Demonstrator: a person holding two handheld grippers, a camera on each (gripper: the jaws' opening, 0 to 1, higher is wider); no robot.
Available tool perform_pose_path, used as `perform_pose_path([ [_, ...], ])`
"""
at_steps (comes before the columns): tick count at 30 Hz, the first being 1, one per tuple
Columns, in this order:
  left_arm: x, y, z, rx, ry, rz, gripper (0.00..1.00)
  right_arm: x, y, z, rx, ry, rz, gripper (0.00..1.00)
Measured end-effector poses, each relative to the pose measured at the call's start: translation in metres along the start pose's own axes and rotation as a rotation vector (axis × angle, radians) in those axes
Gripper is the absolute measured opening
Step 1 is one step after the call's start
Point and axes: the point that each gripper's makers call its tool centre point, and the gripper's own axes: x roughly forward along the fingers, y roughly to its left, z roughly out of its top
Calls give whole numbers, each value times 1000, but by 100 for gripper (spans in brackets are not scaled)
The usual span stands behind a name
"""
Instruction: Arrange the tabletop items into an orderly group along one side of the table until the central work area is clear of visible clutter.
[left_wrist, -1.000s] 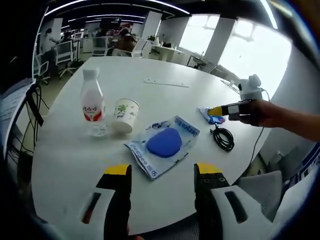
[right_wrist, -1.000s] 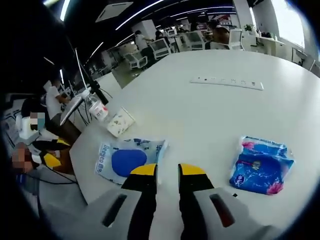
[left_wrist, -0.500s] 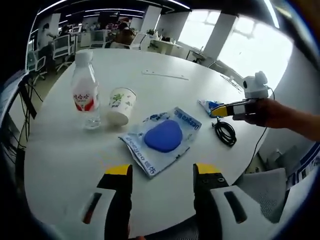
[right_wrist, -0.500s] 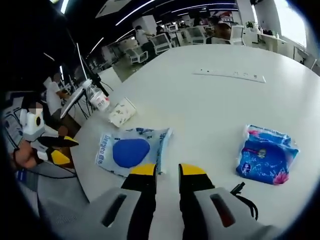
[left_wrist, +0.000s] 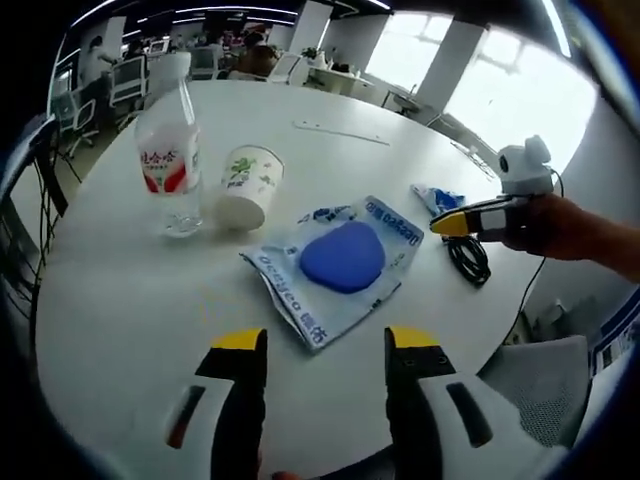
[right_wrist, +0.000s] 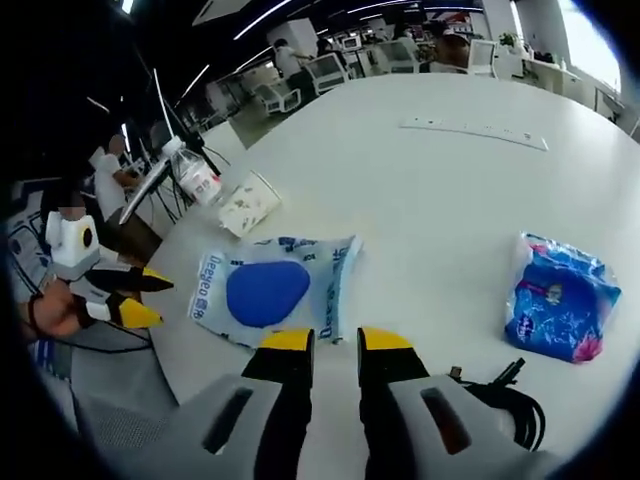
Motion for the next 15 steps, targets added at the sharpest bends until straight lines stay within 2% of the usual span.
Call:
perform_pose_path([
  [6,9,4,-5,-24,15,3,44,8,1,-6,-3,22,-10,16],
  [15,21,7,-10,-35,44,1,41,18,1,-6,5,31,-14,14],
])
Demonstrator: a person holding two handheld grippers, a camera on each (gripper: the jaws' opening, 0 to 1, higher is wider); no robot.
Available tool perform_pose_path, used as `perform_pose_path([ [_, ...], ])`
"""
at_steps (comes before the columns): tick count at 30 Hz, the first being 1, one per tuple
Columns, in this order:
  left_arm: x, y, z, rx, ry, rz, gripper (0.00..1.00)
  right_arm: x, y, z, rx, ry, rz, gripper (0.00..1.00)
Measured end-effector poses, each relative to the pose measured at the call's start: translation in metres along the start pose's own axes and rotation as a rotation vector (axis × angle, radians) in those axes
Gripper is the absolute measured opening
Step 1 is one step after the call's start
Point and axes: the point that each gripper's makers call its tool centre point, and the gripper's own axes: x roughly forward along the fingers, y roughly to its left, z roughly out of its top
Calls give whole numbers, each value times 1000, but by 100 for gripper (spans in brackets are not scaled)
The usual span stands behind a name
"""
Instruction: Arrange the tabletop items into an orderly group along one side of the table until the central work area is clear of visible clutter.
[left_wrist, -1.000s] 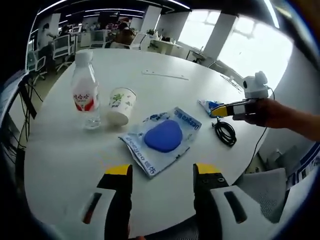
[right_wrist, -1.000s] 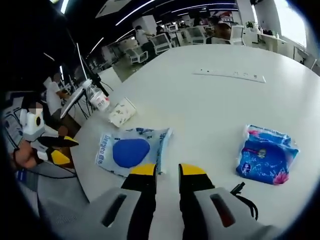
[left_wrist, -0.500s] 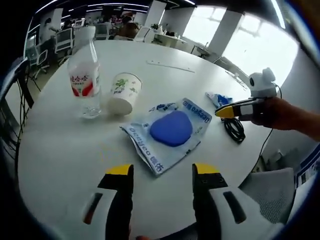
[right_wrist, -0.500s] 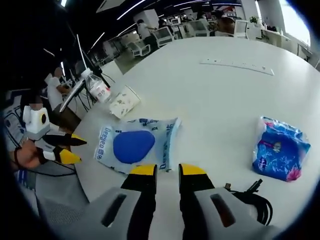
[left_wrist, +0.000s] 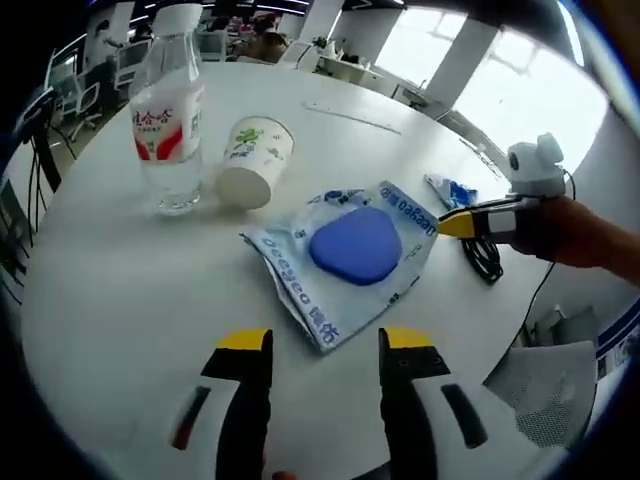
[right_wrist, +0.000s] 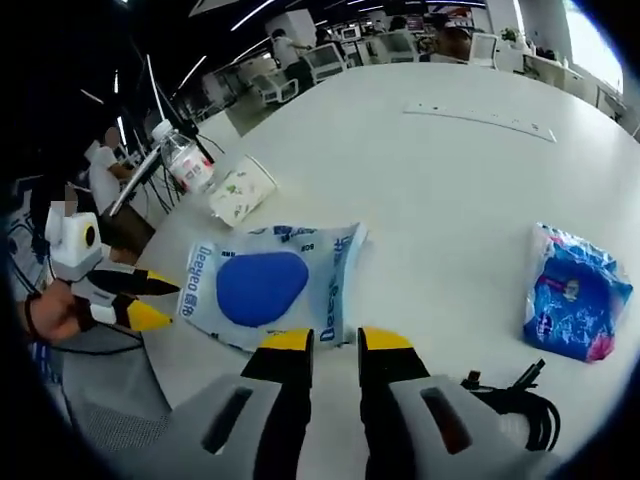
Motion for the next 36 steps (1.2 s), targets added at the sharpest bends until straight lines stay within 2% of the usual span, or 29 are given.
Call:
perform_pose_path([
  [3,3,-4,-1,-12,6,-19,34,3,1,-2,-3,8,-5,14],
  [9,9,-11,-5,1,27,-35,28,4,0,-7,-12,19,-26,12],
  [14,12,-13,-6,3,41,-33,26,2,-2,-10,33,0,-28,6],
  [18,12,-12,-5,11,44,-24,13,-1,-4,-9,29,-14,-42,3],
  [22,13,-11,-7,20,59,-16,4,-5,-7,-8,46,-35,-45,0],
  [27,14,-15,-5,24,64,-5,2,-12,-5,-8,40,-53,-39,0],
  [29,15,-17,-5,-15,72,-12,2,-16,-5,-8,48,-67,-35,0],
  [31,16,-18,-3,-22,65,-18,1,-19,-8,-7,59,-83,-36,0],
  [36,18,-26,2,11,66,-25,0,-27,-11,-7,60,-99,-45,0],
])
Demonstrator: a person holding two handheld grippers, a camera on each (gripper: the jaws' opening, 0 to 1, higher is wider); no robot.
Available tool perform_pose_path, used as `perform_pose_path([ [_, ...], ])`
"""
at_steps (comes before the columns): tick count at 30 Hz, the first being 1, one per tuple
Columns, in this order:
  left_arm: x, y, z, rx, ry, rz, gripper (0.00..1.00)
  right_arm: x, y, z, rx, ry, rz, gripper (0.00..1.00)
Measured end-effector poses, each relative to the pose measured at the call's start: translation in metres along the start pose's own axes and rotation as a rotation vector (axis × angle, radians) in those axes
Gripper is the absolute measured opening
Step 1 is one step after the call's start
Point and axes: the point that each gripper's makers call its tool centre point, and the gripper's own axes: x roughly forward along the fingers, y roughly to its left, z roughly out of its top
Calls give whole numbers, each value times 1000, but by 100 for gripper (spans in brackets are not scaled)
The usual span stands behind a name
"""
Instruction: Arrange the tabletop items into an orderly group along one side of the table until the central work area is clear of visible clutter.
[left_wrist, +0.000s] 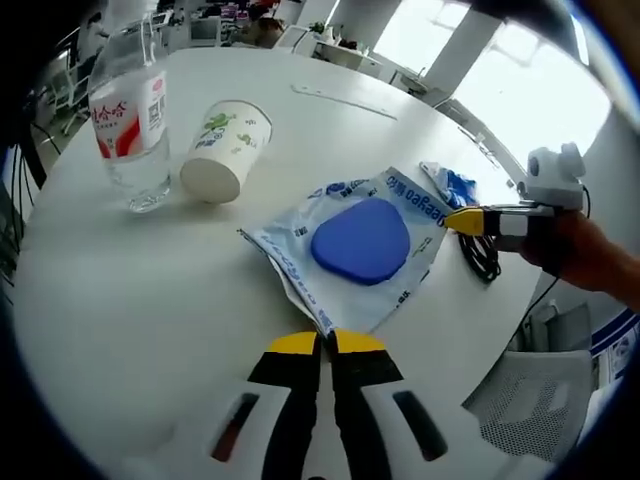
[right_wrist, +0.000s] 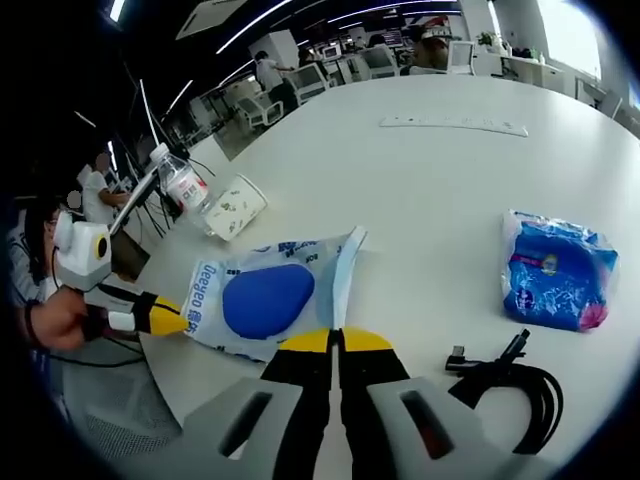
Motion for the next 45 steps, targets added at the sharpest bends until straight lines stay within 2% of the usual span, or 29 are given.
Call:
perform_pose_path([
  [14,-2,-15,23,88,-15,-25,0,-19,-9,1,1,-39,-24,0],
  [29,10,-36,53,176,-31,-60,0,-37,-28,25,8,-105,-63,0],
  [37,16,-40,70,201,-38,-61,0,-37,-36,34,16,-125,-72,0],
  [45,29,-37,96,211,-53,-54,0,-33,-46,40,27,-130,-86,0],
])
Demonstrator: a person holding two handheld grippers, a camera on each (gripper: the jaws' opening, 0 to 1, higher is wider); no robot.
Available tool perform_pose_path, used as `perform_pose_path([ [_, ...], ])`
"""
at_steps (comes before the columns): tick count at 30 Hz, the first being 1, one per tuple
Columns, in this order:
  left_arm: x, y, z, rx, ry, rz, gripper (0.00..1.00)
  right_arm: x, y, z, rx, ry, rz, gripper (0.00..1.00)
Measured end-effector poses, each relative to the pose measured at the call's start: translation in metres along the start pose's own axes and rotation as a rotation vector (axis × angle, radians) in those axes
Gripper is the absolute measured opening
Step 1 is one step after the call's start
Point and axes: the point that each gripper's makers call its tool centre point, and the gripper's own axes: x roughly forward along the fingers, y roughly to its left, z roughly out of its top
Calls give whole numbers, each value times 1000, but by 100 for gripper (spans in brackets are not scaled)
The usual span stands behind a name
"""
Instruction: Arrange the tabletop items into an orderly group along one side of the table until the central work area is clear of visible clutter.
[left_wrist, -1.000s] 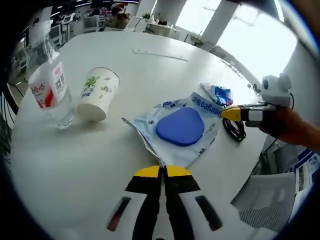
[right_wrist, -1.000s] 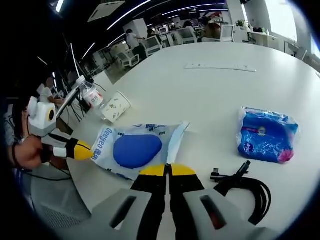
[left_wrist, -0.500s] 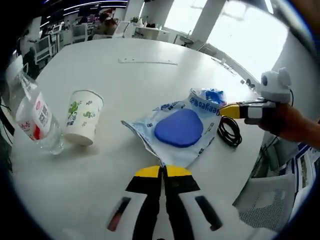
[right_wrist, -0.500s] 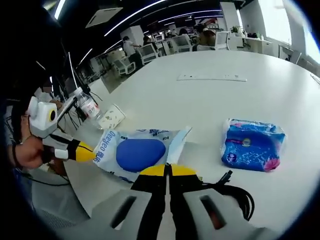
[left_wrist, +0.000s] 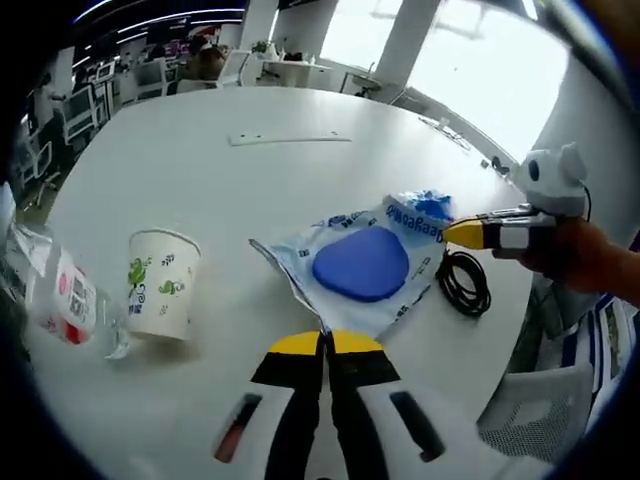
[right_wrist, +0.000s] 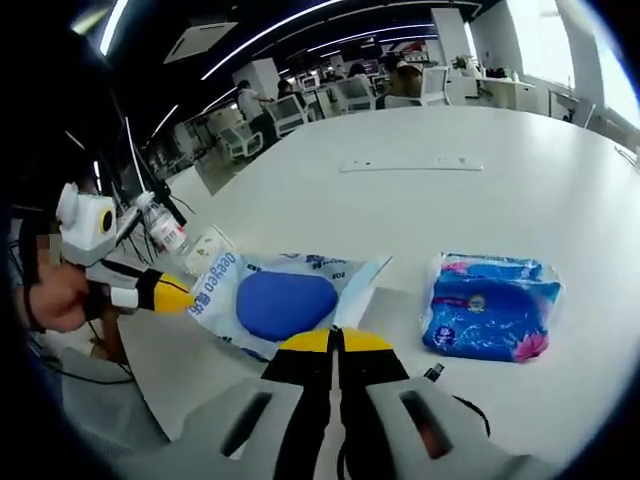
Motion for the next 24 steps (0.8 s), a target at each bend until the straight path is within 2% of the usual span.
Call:
perform_pose_path([
  [6,11,3,13,3,-7,2,0,5,-10,6,1,-3,-13,0],
  [12,22,8,16,-26,-4,3,0,11,-18,7,0,3,-18,0],
  [24,41,21,18,-67,6,24,0,27,-29,-11,63,50,-44,0],
])
